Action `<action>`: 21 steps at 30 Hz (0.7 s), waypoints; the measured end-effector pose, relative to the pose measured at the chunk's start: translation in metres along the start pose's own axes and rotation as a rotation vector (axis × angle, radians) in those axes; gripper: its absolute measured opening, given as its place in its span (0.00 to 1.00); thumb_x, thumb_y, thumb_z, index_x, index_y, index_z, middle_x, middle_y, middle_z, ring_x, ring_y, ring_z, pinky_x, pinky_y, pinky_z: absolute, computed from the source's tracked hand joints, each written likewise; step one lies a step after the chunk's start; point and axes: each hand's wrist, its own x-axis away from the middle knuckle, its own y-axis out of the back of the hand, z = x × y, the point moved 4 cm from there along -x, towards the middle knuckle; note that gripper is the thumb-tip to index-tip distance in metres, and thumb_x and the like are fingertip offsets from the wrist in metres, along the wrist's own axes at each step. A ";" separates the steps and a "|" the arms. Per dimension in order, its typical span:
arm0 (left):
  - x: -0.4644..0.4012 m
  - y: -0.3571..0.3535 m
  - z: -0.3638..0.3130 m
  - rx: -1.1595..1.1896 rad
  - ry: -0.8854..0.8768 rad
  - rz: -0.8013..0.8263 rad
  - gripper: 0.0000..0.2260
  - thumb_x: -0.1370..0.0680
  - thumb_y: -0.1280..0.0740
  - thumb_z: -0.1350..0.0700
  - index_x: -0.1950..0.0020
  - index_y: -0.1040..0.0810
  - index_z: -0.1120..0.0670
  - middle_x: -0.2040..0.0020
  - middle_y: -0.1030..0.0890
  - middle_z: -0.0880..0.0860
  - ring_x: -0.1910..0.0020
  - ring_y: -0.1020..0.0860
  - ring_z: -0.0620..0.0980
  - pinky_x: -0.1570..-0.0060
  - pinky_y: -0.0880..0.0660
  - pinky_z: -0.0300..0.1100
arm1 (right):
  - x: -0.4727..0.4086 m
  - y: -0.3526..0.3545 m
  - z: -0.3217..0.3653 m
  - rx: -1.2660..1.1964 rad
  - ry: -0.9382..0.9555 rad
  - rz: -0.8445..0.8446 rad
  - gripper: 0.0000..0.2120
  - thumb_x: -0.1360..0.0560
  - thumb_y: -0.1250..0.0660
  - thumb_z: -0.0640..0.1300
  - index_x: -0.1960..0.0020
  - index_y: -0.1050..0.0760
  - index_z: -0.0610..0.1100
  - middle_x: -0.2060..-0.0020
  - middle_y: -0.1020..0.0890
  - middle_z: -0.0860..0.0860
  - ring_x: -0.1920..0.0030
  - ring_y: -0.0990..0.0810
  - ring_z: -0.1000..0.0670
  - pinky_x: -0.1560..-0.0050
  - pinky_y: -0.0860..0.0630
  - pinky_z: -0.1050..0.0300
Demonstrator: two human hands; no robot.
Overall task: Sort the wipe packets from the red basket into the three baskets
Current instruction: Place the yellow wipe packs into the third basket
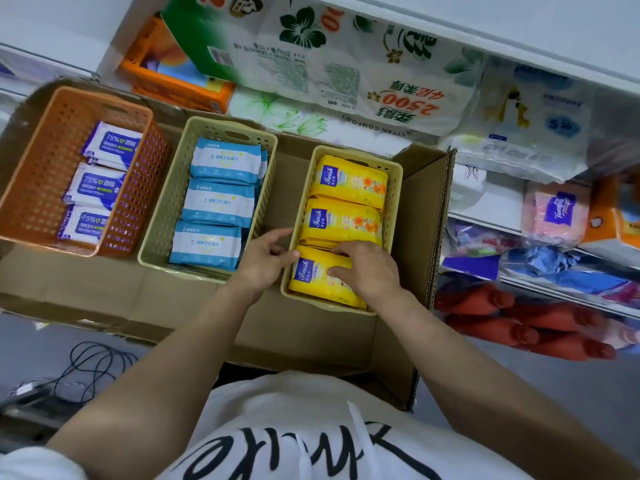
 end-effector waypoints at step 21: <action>0.037 0.089 -0.060 -0.288 -0.187 -0.037 0.20 0.21 0.32 0.49 0.31 0.27 0.51 0.38 0.22 0.50 0.40 0.23 0.51 0.41 0.26 0.46 | 0.010 0.094 0.071 0.114 -0.065 0.002 0.22 0.23 0.32 0.56 0.31 0.26 0.50 0.38 0.21 0.48 0.39 0.23 0.47 0.40 0.24 0.49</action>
